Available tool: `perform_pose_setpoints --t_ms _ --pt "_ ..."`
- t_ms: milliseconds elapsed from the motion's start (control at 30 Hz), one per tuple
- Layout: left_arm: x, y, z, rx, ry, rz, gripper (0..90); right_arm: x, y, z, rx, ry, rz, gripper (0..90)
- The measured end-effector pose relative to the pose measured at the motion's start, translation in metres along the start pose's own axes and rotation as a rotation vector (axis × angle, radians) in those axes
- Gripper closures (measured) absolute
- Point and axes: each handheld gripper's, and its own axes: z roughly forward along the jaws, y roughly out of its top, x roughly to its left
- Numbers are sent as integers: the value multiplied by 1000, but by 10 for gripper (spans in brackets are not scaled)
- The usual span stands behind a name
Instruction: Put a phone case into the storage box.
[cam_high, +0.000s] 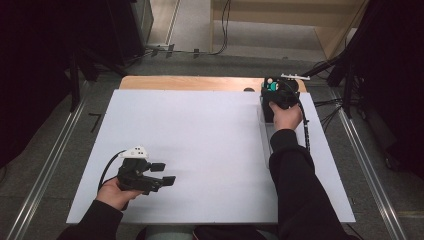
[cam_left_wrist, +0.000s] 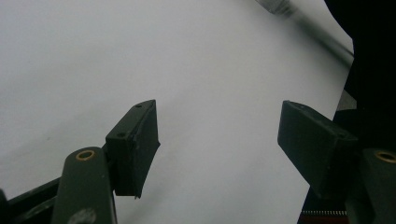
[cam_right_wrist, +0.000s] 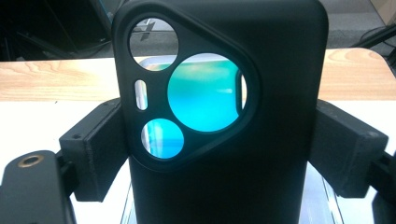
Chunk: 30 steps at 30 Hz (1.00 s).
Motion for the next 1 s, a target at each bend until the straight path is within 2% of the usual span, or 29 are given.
perform_pose_setpoints --t_ms 167,300,367,433,733,800,1000 --pt "0 1 0 -5 -2 4 293 2 3 4 1 14 -30 114" --pt "1 1 2 3 -5 5 293 0 3 6 -1 30 -23 110" --pt "1 1 2 5 -4 5 293 -1 2 7 5 29 -28 106" --pt "1 1 2 4 -2 5 293 0 1 9 30 14 -55 104" --pt "1 2 2 3 -3 5 293 -5 0 11 35 76 -30 52" --pt "1 2 2 3 0 5 293 -5 0 11 43 76 -55 0" --pt "2 2 3 1 0 2 293 -4 3 3 47 80 -75 0"
